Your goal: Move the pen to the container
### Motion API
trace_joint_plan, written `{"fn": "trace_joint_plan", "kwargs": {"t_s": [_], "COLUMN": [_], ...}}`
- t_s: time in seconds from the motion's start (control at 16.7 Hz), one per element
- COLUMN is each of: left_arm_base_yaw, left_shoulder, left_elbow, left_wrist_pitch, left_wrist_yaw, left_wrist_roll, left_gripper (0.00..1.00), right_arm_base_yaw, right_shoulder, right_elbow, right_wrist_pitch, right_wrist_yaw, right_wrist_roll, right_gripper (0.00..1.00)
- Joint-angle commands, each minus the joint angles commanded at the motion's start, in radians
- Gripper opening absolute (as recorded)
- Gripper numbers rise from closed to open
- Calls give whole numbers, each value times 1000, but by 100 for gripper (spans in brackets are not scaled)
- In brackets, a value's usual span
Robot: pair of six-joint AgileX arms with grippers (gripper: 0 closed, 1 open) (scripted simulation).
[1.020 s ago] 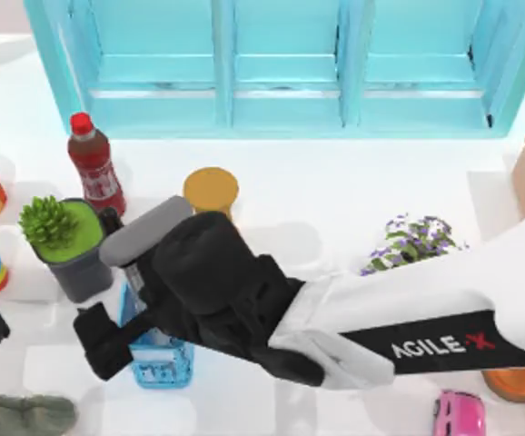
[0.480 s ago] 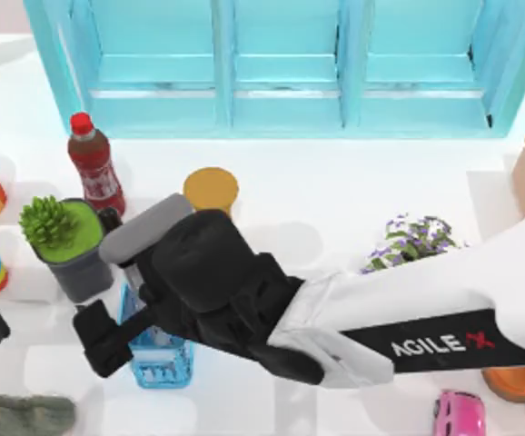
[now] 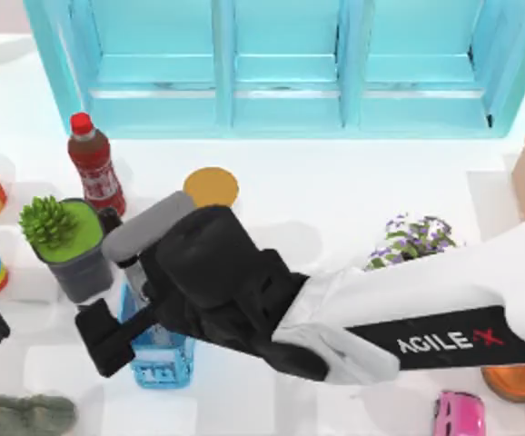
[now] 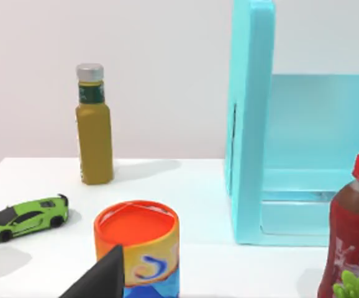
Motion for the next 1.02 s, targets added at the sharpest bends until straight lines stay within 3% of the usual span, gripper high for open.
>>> {"fn": "trace_joint_plan", "kwargs": {"t_s": [0.72,1.02], "left_arm_base_yaw": [0,0], "left_shoulder": [0,0], "left_elbow": [0,0], "left_wrist_pitch": [0,0], "left_wrist_yaw": [0,0], "left_wrist_roll": [0,0], "left_gripper": [100,100], "right_arm_base_yaw": [-223,-258], "right_shoulder": [-623,-673], "right_elbow": [-113,-129], "right_wrist_pitch": [-493,-535], "right_wrist_yaw": [-184,-224], "right_wrist_roll": [-122,-142], "right_gripper": [0,0]}}
